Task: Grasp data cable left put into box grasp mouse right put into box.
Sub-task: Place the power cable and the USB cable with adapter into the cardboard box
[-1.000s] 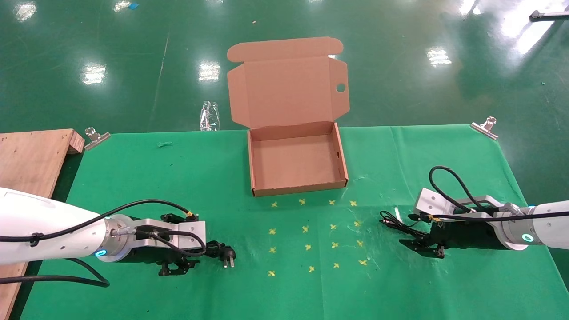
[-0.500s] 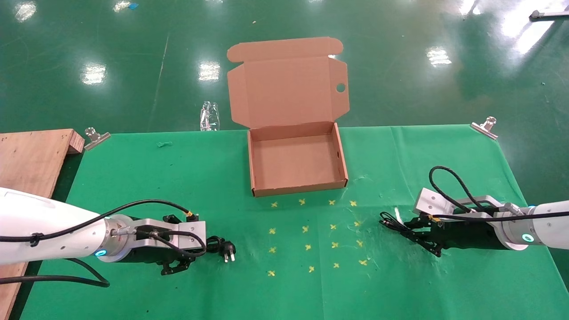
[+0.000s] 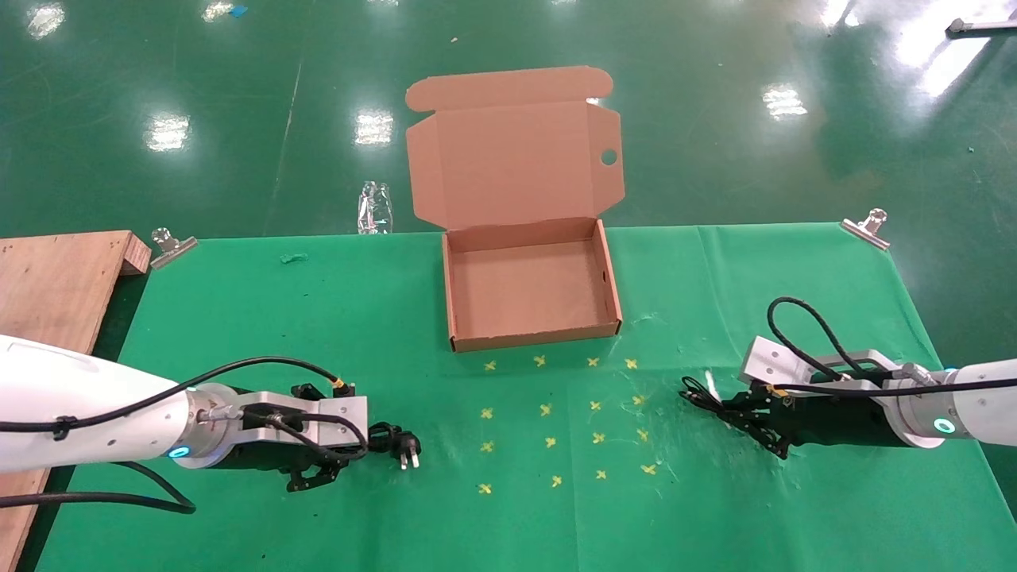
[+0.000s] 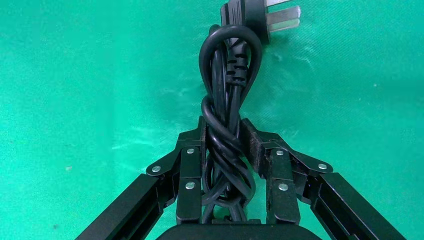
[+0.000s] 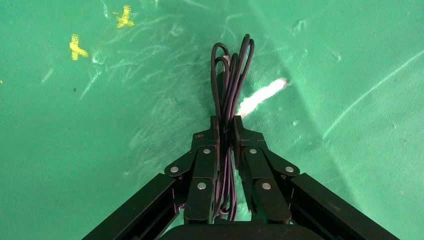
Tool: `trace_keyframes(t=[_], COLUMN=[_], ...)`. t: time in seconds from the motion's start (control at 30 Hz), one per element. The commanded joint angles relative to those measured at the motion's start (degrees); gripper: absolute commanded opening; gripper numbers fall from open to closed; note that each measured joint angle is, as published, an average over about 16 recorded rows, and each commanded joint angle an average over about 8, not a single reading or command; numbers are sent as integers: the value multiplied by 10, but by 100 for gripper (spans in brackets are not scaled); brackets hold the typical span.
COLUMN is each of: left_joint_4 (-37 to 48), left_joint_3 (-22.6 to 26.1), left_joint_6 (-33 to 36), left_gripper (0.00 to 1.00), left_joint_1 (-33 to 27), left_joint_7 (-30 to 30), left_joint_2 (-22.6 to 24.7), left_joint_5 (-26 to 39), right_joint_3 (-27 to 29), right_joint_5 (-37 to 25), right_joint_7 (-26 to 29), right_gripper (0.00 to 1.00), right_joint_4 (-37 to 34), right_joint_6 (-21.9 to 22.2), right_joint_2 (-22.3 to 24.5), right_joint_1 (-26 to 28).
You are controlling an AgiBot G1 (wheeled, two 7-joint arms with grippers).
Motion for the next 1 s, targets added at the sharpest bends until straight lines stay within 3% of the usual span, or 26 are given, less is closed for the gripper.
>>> trace_keyframes(t=[0.03,0.23,0.43,0.57,0.7,0.87,1.0], left_joint_4=[0,3,18,36,67,101,115], left_joint_3=[-5,-31,-28,-5,35,113,183], left_joint_6=[4,22,-6,-42,-97,-191,-253], left_gripper=[0,0,0,0,0,0,50], left_joint_1=[-9,-78,-120,-127,-114,-92,-88], left_joint_7=[8,26,10,-13,-42,-104,-168], left_joint_2=[-5,3,85,162,233,271,274], left_joint_5=[-10,-55,-46,2,90,204,257], right_joint_3=[0,22,40,50,62,69,71], right_joint_5=[-1,11,6,-1,-4,-1,6], right_joint_7=[-2,21,64,99,126,135,132], right_gripper=[0,0,0,0,0,0,0], right_joint_4=[2,70,156,210,257,281,282], right_joint_6=[0,-5,-5,-6,-9,-24,-38], right_joint_2=[1,35,65,82,99,114,119], right_joint_1=[3,34,62,79,95,118,129])
